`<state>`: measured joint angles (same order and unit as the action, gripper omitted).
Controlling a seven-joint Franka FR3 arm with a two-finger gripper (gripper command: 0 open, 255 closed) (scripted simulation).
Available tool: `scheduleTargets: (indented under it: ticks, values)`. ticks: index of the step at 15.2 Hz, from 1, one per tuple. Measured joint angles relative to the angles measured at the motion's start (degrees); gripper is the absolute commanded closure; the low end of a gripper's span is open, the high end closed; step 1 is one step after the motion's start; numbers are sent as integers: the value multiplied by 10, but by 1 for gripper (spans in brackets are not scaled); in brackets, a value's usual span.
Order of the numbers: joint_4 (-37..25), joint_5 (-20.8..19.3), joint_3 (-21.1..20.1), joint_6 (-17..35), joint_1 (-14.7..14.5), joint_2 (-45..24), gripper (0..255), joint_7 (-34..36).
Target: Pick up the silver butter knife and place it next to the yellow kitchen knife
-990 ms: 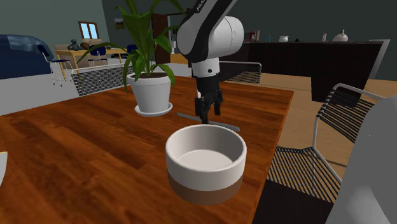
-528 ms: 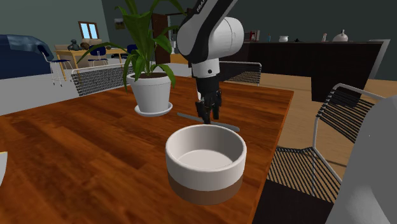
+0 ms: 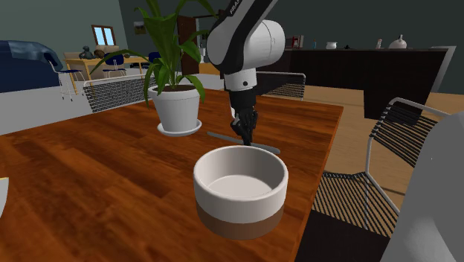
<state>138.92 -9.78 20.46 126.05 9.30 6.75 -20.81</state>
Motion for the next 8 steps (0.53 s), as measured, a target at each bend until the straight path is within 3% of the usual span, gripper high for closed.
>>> scheduleTargets:
  ticks: [8]
  values:
    - [-21,-5,-4,-50,0,30,255,2]
